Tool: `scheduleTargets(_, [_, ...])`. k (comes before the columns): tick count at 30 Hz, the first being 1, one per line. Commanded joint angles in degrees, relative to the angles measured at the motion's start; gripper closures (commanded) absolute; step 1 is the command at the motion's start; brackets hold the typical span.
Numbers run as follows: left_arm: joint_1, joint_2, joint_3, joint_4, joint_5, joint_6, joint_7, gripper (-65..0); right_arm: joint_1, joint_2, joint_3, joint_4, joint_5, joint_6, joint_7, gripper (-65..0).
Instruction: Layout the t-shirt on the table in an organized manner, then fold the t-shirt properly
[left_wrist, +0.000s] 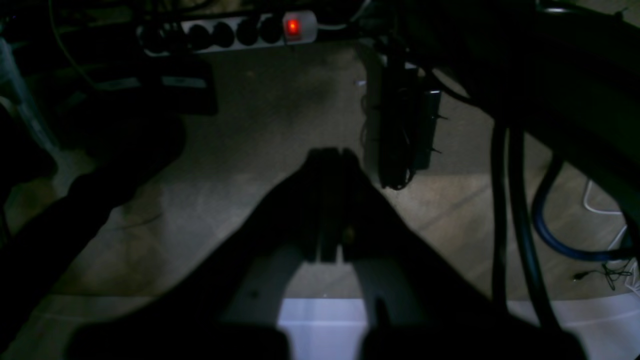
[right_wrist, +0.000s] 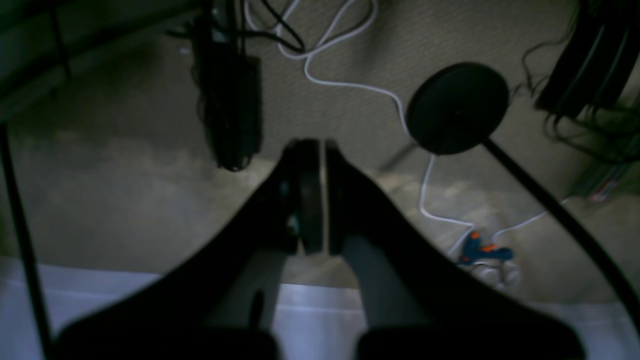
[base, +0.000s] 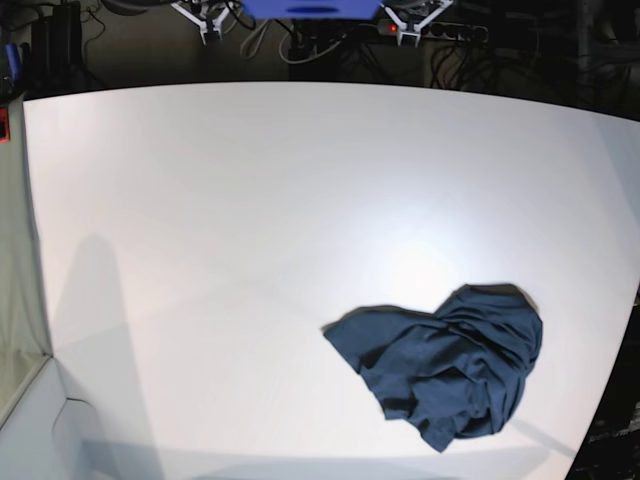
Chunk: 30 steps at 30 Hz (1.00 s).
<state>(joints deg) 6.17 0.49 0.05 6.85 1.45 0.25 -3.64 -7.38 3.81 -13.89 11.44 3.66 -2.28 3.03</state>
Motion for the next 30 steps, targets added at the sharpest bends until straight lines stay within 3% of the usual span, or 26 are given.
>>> scheduleTargets(1, [0.37,-0.01,-0.01,0.05,-0.18,-0.03,-0.27,-0.4,-0.23,0.63,-0.57,-0.06,-0.1,-3.21,0.09,0.0])
scheduleTargets(3, [0.37,-0.1,-0.01,0.05,-0.18,-0.03,-0.27,-0.4,-0.4,0.63,-1.54,0.12,-0.01,-6.11,0.36,0.0])
scheduleTargets(30, [0.46,-0.54,0.08,0.05,-0.09,0.41,-0.36,-0.2,-0.67,0.36,-2.07,0.12,0.08,-6.2,0.62,0.0])
